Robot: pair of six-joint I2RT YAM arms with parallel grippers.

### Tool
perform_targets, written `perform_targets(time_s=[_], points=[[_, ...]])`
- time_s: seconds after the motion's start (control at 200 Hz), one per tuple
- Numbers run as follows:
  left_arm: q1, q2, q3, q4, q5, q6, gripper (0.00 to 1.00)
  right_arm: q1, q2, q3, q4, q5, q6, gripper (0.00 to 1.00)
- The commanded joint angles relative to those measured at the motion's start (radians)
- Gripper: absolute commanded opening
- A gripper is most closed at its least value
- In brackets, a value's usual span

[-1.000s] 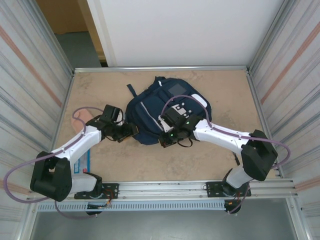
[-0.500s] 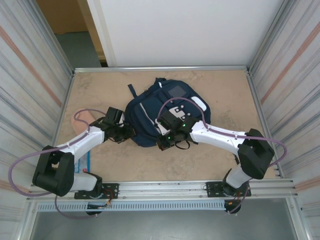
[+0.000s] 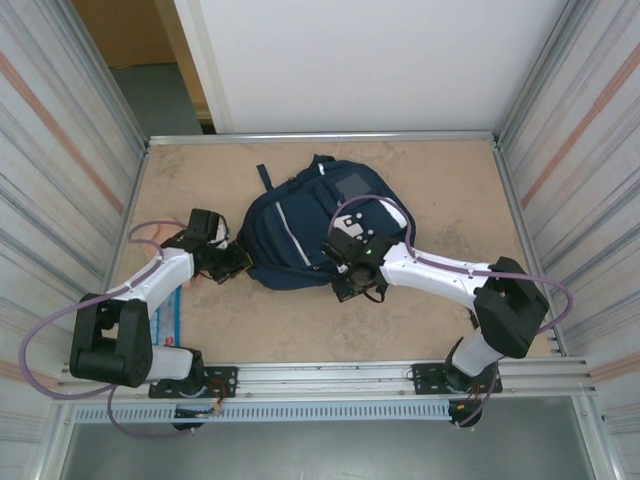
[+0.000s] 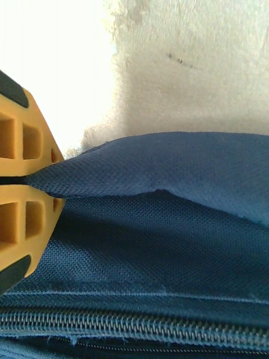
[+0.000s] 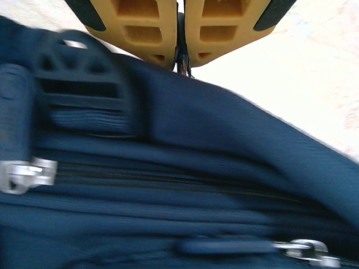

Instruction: Pack books, pencil case, and school supplies into a backpack

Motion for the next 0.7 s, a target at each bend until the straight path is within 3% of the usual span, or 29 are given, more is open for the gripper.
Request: perform_targets(time_s=[0.0, 0.135, 0.336, 0.466, 0.571, 0.691], points=[[0.037, -0.003, 0.010, -0.035, -0.038, 0.057, 0.00, -0.049, 0.020, -0.032, -0.134, 0.168, 0.046, 0.06], [0.013, -0.021, 0.002, -0.041, -0.114, 0.094, 0.00, -0.094, 0.051, -0.035, -0.140, 0.166, 0.070, 0.06], [-0.004, -0.034, -0.004, -0.065, -0.097, 0.108, 0.00, -0.090, 0.033, -0.036, -0.124, 0.152, 0.087, 0.14], [-0.089, -0.088, -0.005, -0.095, -0.135, 0.109, 0.13, -0.054, -0.031, -0.045, -0.118, 0.166, 0.072, 0.24], [-0.130, -0.168, 0.012, -0.168, -0.169, 0.108, 0.35, -0.032, -0.116, -0.073, -0.087, 0.167, 0.037, 0.34], [-0.206, -0.280, 0.071, -0.297, -0.337, 0.114, 0.40, 0.007, -0.244, -0.098, -0.054, 0.232, -0.017, 0.42]])
